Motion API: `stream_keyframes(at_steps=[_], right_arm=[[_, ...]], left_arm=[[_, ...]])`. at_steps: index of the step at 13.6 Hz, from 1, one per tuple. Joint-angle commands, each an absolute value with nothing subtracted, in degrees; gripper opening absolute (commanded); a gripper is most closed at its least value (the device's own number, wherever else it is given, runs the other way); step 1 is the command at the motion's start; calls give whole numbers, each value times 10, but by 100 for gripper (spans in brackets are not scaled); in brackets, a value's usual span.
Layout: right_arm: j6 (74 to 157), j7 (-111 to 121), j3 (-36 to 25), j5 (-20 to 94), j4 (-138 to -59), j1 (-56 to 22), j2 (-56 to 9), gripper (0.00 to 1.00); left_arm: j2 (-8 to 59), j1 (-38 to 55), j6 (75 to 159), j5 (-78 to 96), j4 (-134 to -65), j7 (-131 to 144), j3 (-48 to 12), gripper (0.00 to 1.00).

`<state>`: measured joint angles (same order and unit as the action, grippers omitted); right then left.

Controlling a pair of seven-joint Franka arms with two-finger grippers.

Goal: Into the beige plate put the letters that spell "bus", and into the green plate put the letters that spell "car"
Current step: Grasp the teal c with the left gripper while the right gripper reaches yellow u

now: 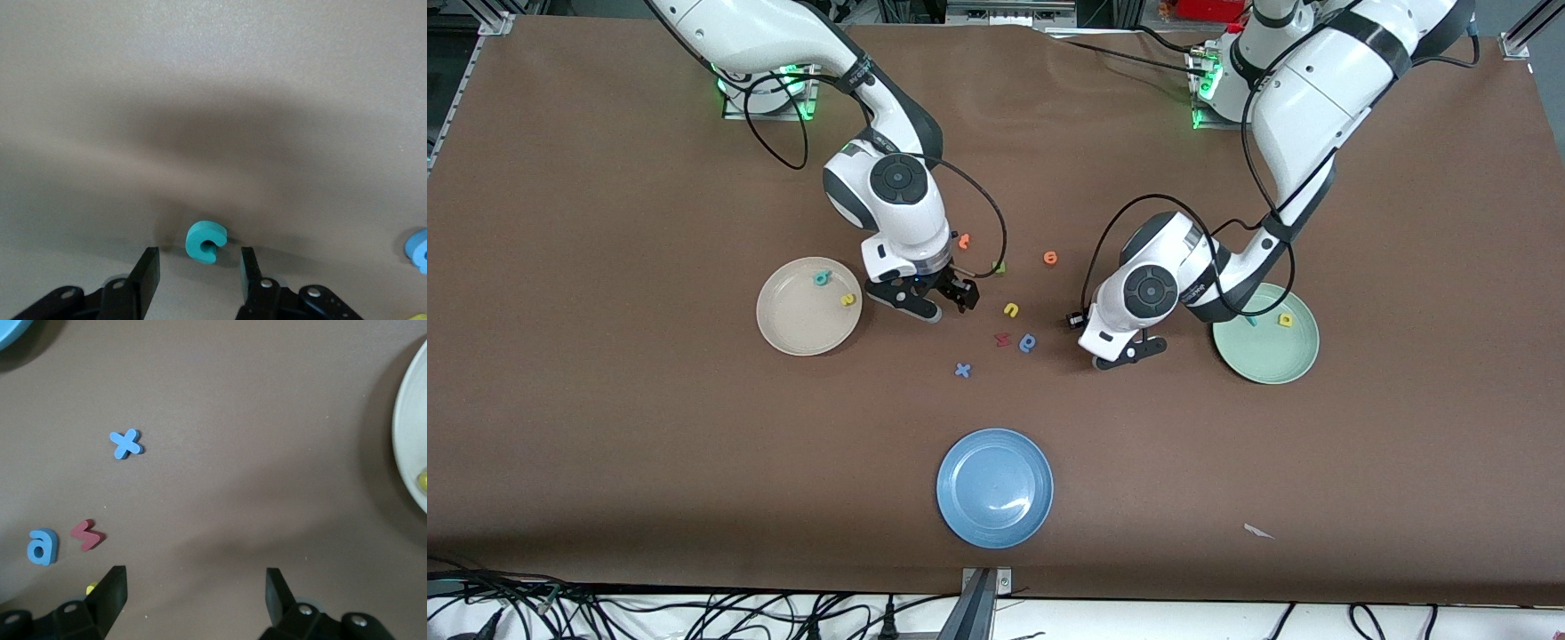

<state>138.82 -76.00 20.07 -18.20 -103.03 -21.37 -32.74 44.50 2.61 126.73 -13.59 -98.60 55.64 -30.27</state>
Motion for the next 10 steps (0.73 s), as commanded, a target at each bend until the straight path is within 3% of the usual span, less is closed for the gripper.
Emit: stream_keyframes(at_steps=[1,10], right_arm=[[1379,-772,200,-191,-1013,-219,-338,92],[1380,-773,200,-191,-1012,-220,-341,92]], left_arm=[[453,37,1266,-150,-975,564,-294,52],[456,40,1266,-162,-975,570,-294,14]])
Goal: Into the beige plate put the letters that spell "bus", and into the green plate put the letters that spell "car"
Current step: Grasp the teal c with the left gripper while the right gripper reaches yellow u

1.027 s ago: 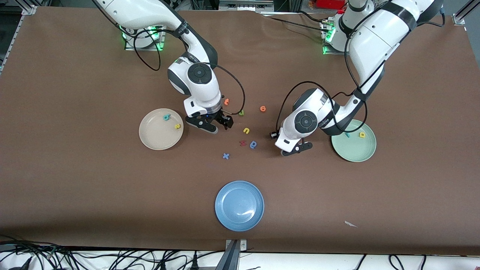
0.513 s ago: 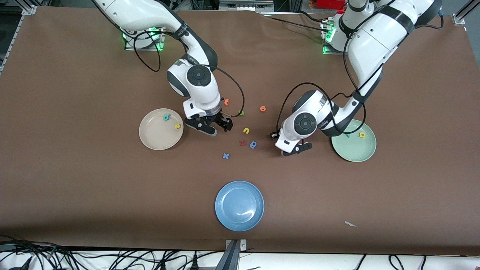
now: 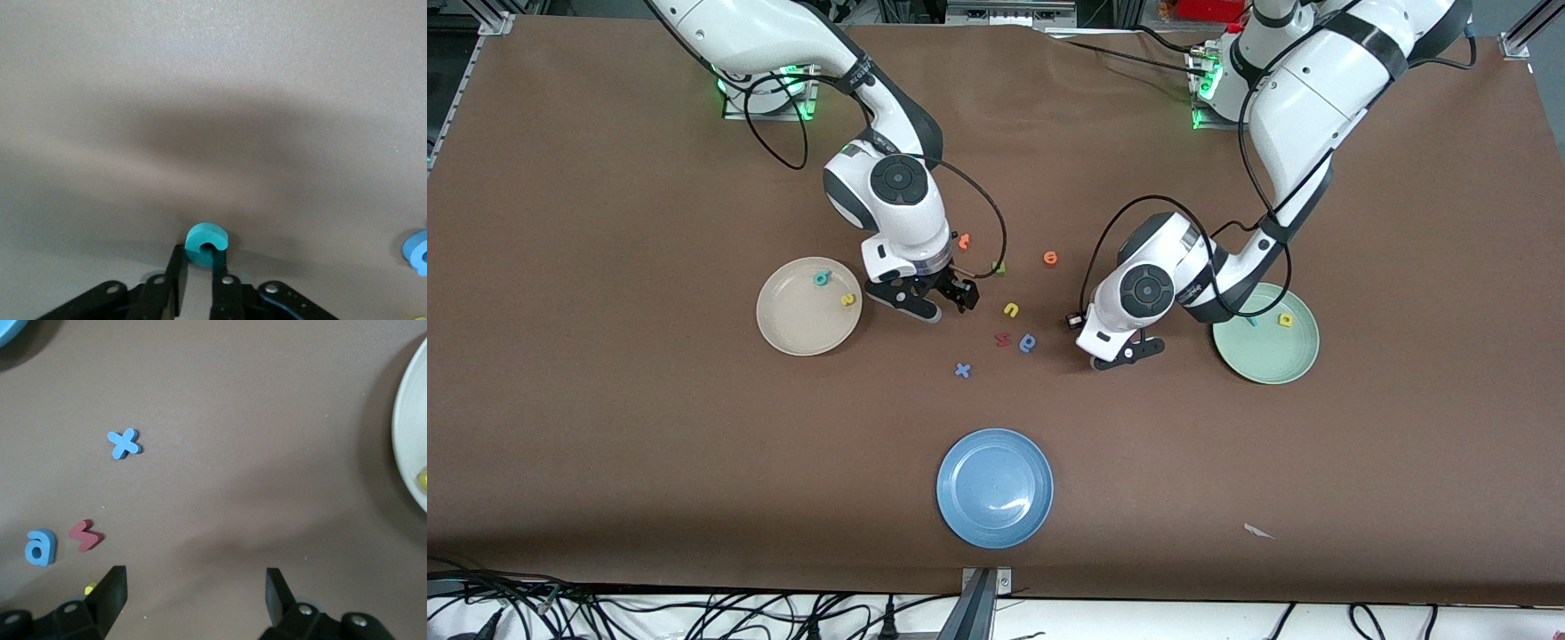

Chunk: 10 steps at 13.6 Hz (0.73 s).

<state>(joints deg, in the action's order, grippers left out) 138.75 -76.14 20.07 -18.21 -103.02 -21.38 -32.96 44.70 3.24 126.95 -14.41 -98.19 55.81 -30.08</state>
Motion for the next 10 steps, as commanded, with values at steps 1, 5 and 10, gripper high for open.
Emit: stream_keyframes(at_steps=[1,5,10], right_arm=[[1379,-773,200,-191,-1012,-220,-341,92],[1380,-773,200,-190,-1012,-221,-341,92],[1379,-806,200,-191,-982,-235,-359,92]], left_arm=[[456,40,1266,-162,-974,570,-294,9],[451,33,1264,-162,-970,567,-294,4],[417,4,1226,-159,-955,552,-299,2]])
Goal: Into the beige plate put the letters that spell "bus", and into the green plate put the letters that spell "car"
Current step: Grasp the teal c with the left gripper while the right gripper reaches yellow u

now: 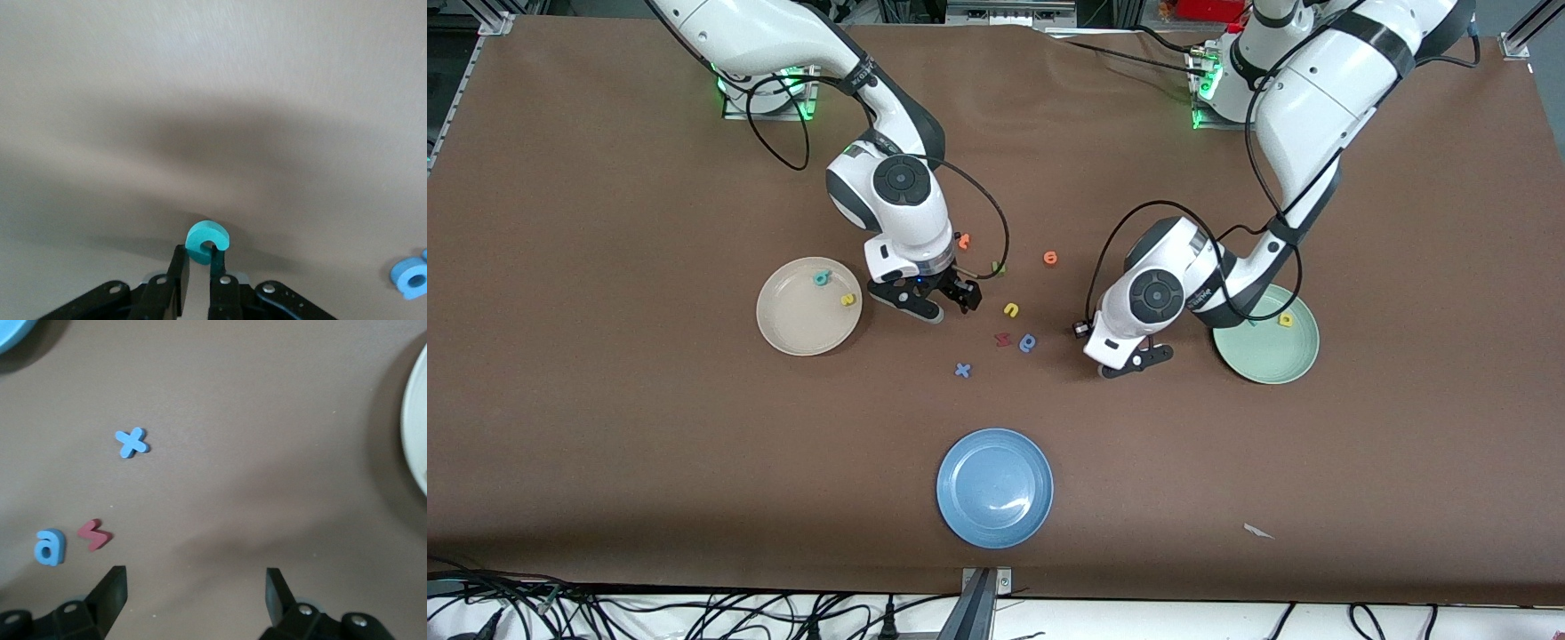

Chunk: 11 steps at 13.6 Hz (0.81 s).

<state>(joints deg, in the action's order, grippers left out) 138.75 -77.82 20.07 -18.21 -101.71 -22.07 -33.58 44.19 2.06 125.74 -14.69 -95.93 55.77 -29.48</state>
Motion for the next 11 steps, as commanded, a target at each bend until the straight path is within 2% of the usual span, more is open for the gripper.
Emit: stream_keyframes(at_steps=[1,8,11], right_arm=[[1379,-819,197,-192,-971,-243,-367,92],[1379,-961,154,-261,-890,-334,-453,92],[1379,-988,149,-262,-885,-354,-458,92]], left_arm=[[411,2,1209,-154,-948,533,-300,2],[355,-85,1008,-152,-926,328,-301,2],[349,-140,979,-154,-943,233,-301,2]])
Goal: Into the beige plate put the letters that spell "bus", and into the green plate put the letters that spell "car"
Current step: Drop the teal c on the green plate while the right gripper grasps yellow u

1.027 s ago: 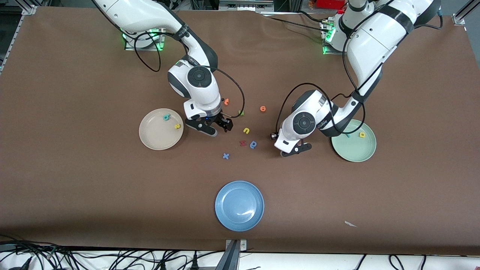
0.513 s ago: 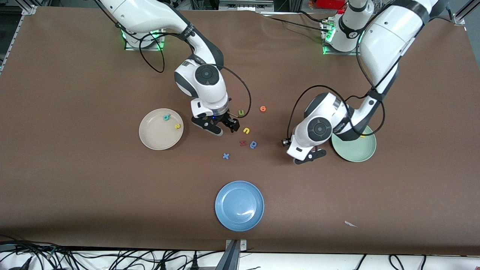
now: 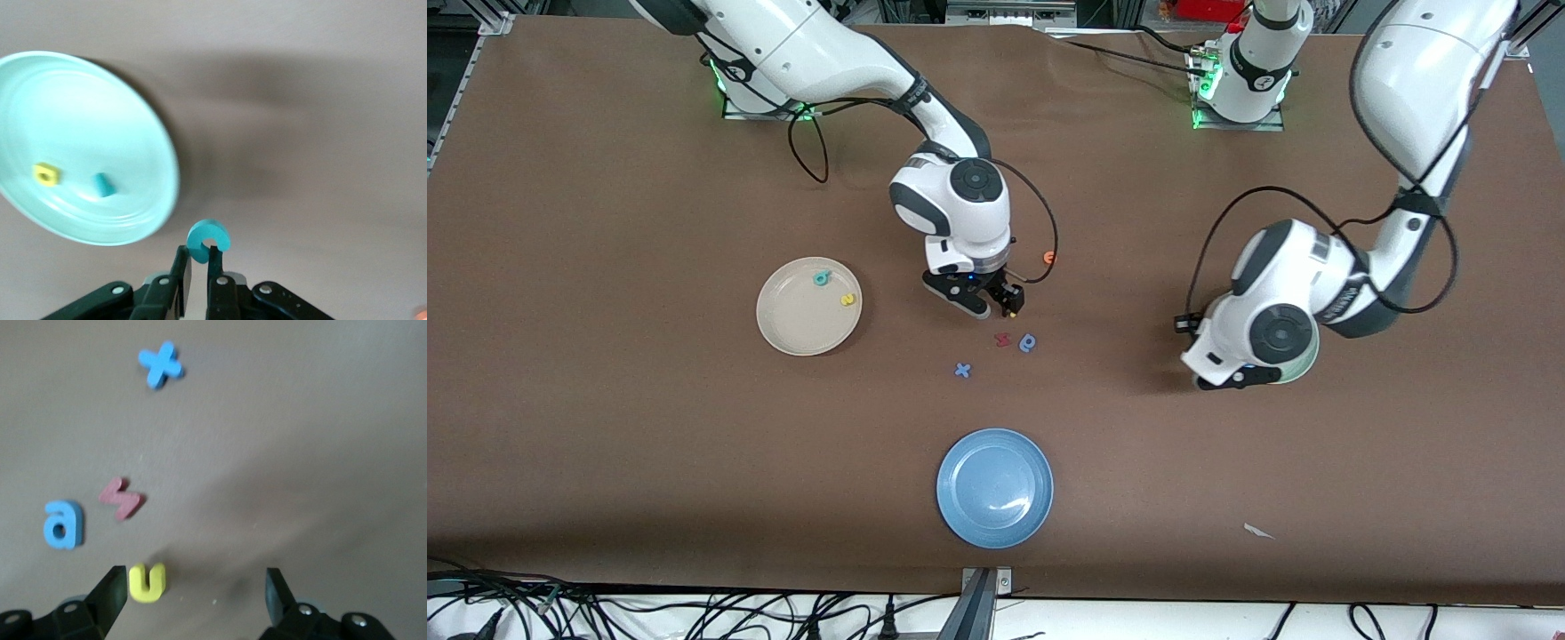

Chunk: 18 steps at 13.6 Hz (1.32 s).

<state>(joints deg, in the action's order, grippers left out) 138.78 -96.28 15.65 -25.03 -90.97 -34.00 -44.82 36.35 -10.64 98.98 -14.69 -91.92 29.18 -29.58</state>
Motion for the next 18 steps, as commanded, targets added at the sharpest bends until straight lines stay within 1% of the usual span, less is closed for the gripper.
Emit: stream_keyframes(at_steps=[1,5,7,10,11,12,13,14,15,16,17,18], right_arm=[[1378,-991,149,-262,-877,-355,-462,92],[1358,-1012,117,-265,-826,-402,-508,92],[1359,-1017,105,-267,-823,-411,-515,92],[1358,-1021,103,-267,-817,-415,-519,92],[1358,-1021,103,-268,-817,-415,-521,91],[1358,-1021,103,-272,-817,-415,-521,88],[1358,-1022,103,-279,-817,-415,-521,82],[1358,-1021,103,-280,-817,-415,-521,76],[1358,-1021,103,-280,-817,-415,-523,73],[1358,-1022,103,-285,-817,-416,-525,71],[1358,-1022,103,-289,-817,-416,-526,66],[1358,-1022,103,-290,-817,-416,-526,60]], left_arm=[[350,-156,979,-157,-947,211,-301,2],[353,-222,984,-171,-969,124,-300,2],[357,-233,986,-177,-973,111,-299,2],[362,-243,1029,-187,-1007,112,-299,3],[362,-245,1034,-187,-1011,112,-298,5],[362,-245,1034,-187,-1011,112,-299,13],[362,-245,1034,-187,-1012,112,-299,20],[362,-245,1034,-187,-1012,112,-299,36],[362,-245,1034,-187,-1012,112,-299,40],[362,-245,1034,-187,-1011,112,-299,58],[360,-245,1033,-187,-1010,112,-299,81],[357,-244,1030,-186,-1005,112,-301,93]])
